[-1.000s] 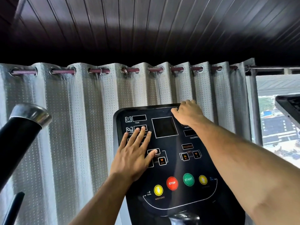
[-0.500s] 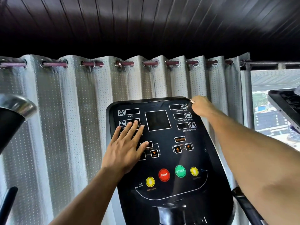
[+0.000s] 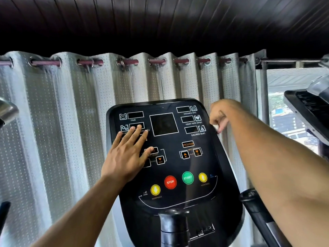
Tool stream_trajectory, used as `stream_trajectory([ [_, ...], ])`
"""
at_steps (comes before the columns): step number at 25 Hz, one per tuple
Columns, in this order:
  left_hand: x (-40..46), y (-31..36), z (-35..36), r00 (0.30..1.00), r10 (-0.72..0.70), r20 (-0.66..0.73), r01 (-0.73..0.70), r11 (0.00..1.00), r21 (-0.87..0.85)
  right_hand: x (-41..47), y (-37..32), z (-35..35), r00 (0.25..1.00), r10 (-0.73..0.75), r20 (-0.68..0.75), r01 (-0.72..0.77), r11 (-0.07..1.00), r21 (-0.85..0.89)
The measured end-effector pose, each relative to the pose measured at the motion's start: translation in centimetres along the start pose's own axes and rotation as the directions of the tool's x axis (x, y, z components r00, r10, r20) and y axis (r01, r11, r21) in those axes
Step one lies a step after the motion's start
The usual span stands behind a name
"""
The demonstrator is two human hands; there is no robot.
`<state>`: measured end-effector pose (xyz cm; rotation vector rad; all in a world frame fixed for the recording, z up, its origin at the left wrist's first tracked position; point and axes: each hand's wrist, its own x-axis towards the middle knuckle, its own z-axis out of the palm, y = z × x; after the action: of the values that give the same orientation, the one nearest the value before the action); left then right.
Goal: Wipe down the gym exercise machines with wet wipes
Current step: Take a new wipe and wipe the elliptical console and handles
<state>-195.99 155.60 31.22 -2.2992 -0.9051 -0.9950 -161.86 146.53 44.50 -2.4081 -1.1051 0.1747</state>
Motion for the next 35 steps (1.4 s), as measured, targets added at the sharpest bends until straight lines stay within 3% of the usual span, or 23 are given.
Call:
stream_trajectory([
  [2, 0.0, 0.0, 0.1, 1.0, 0.002, 0.005, -0.002, 1.0, 0.005, 0.1, -0.7, 0.4, 0.971, -0.101, -0.217, 0.112, 0.993, 0.04],
  [4, -0.1, 0.1, 0.0, 1.0, -0.002, 0.004, 0.002, 1.0, 0.004, 0.4, -1.6, 1.0, 0.827, -0.204, -0.524, 0.241, 0.97, 0.003],
  [5, -0.1, 0.1, 0.0, 1.0, -0.003, 0.003, 0.003, 1.0, 0.0, 0.5, -2.0, 1.1, 0.768, -0.229, -0.598, 0.28, 0.96, -0.007],
  [7, 0.0, 0.0, 0.0, 1.0, -0.008, -0.006, 0.008, 1.0, -0.02, 0.4, -2.0, 0.6, 0.802, -0.228, -0.553, 0.279, 0.96, 0.009],
  [10, 0.1, -0.1, 0.1, 1.0, -0.009, -0.008, 0.009, 1.0, -0.013, -1.3, -1.2, -0.9, 0.975, -0.149, -0.163, 0.153, 0.988, 0.007],
  [12, 0.1, -0.2, 0.1, 1.0, -0.008, -0.011, 0.008, 1.0, -0.015, -3.1, -0.1, -0.2, 0.996, -0.041, 0.082, 0.046, 0.997, -0.059],
  [14, 0.2, -0.2, 0.3, 1.0, -0.004, -0.014, 0.004, 1.0, -0.022, -3.7, 1.6, 0.8, 0.985, -0.004, 0.17, 0.015, 0.998, -0.059],
  [16, 0.2, -0.2, 0.6, 1.0, 0.0, -0.013, 0.0, 1.0, -0.004, -3.5, 2.7, 1.2, 0.993, -0.032, 0.11, 0.032, 0.999, -0.004],
  [18, 0.1, -0.3, 0.9, 1.0, 0.0, -0.024, 0.001, 1.0, 0.021, -2.2, 2.8, 1.7, 0.985, -0.123, -0.117, 0.125, 0.992, 0.009],
  [20, 0.1, -0.4, 0.9, 1.0, 0.002, -0.031, -0.002, 1.0, 0.023, -1.7, 2.2, 2.3, 0.88, -0.223, -0.418, 0.26, 0.965, 0.031],
  [21, 0.1, -0.4, 0.8, 1.0, 0.002, -0.031, -0.002, 1.0, 0.017, -1.9, 1.9, 2.5, 0.829, -0.247, -0.501, 0.313, 0.948, 0.05],
  [23, 0.3, -0.5, 0.6, 1.0, -0.001, -0.028, 0.0, 1.0, -0.006, -2.5, 2.0, 2.4, 0.842, -0.242, -0.483, 0.332, 0.937, 0.108],
  [26, 0.3, -0.5, 0.6, 0.999, -0.002, -0.035, 0.001, 1.0, -0.02, -4.4, 2.7, 2.2, 0.98, -0.135, -0.149, 0.145, 0.988, 0.057],
  [29, 0.1, -0.2, 0.4, 1.0, -0.001, -0.013, 0.001, 1.0, 0.004, -7.5, 4.7, 4.4, 0.992, 0.014, 0.121, -0.003, 0.996, -0.094],
  [32, -0.3, 0.1, 0.0, 1.0, -0.024, 0.016, 0.024, 1.0, 0.015, -9.5, 7.3, 6.2, 0.996, -0.004, 0.085, 0.005, 1.0, -0.01],
  [35, -1.0, 0.3, 0.4, 0.999, -0.05, -0.001, 0.05, 0.998, 0.027, -9.5, 8.2, 7.5, 0.966, -0.166, -0.199, 0.169, 0.986, 0.0],
])
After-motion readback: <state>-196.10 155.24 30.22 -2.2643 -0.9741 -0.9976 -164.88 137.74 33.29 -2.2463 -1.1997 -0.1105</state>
